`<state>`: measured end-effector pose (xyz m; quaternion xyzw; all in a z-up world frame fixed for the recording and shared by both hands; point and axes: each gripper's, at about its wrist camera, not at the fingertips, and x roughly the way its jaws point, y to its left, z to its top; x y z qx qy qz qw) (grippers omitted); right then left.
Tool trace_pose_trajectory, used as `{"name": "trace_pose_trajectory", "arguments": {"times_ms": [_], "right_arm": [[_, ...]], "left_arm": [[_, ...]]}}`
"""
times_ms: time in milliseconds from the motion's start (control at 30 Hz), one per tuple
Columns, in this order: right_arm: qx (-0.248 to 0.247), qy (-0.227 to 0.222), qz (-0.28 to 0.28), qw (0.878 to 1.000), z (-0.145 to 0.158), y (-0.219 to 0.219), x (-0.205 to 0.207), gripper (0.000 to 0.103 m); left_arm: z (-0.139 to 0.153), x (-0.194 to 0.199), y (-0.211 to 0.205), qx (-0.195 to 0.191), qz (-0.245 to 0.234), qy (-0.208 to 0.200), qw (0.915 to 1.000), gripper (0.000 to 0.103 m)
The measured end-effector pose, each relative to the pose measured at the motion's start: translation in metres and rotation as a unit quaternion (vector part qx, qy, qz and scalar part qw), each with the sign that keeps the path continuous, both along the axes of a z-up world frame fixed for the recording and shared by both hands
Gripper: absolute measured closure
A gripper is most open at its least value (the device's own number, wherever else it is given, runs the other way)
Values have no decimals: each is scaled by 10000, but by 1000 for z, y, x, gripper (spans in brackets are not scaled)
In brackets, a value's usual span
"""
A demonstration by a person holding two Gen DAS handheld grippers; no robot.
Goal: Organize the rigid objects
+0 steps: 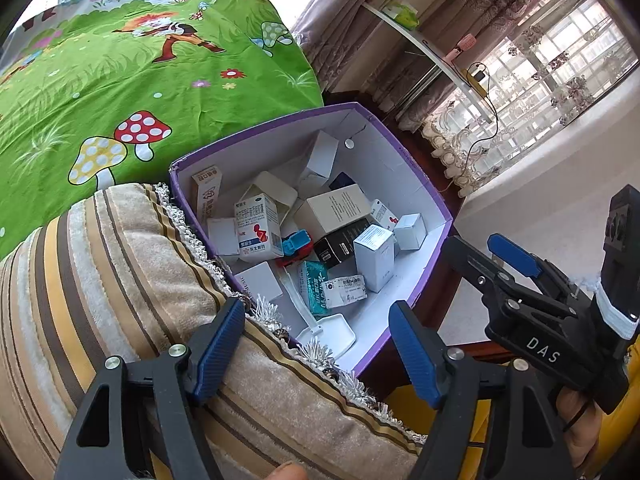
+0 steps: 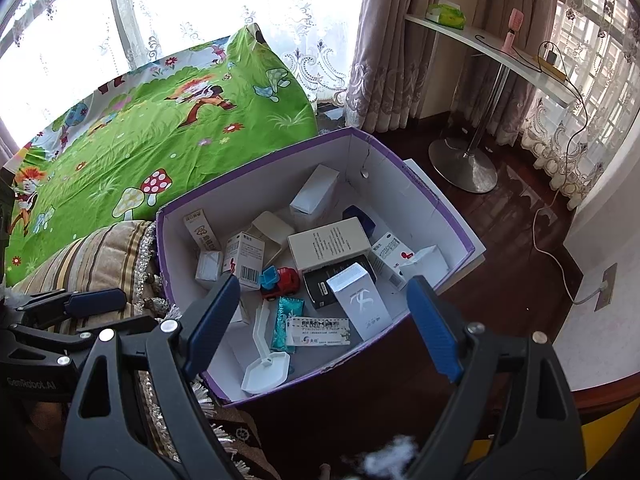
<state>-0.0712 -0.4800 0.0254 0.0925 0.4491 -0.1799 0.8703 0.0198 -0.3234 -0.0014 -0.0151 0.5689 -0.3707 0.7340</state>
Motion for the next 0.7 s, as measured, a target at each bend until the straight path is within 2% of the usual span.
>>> {"name": "trace_pose_trajectory", "arguments": {"times_ms": [700], "right_arm": [[13, 5, -11, 10000, -2, -1, 0, 16]], "left_arm": [[0, 0, 0, -3, 2, 3, 10000, 28]]}}
